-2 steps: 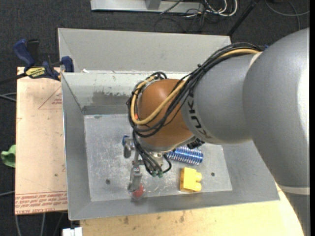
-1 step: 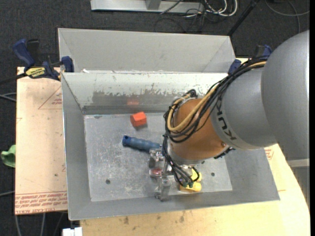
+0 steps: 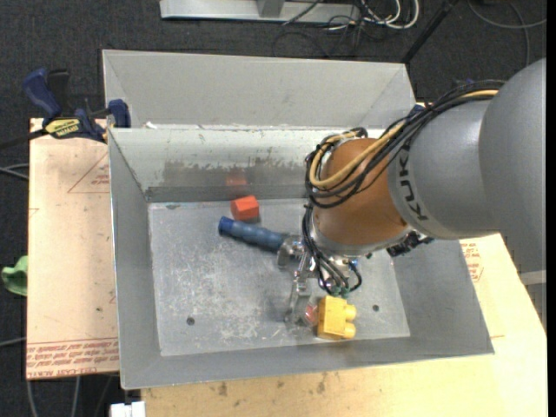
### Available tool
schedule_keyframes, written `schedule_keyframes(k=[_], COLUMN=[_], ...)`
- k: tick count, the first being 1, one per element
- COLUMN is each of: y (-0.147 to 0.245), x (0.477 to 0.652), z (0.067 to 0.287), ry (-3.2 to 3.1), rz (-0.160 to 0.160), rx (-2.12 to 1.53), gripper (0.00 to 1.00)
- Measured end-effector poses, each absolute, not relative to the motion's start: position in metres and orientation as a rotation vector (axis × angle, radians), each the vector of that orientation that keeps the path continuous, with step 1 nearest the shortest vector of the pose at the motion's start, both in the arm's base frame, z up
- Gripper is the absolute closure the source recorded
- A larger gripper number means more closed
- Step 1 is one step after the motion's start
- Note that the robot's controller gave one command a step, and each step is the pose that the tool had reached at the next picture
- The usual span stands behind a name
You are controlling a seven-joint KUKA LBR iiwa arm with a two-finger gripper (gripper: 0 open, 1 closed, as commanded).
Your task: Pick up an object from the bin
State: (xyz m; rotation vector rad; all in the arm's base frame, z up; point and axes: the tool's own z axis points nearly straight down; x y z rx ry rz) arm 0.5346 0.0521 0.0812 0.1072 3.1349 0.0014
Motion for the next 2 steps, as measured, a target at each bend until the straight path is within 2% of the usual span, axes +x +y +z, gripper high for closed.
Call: schedule_keyframes(k=[1,2], y=[0.054,0.076], x=[0.596,0.643], z=[0.091,0.072], ry=[3.135,3.131], rz=[0.001,0.004], rx=[0.026,0.054], gripper=[0.0,0.0])
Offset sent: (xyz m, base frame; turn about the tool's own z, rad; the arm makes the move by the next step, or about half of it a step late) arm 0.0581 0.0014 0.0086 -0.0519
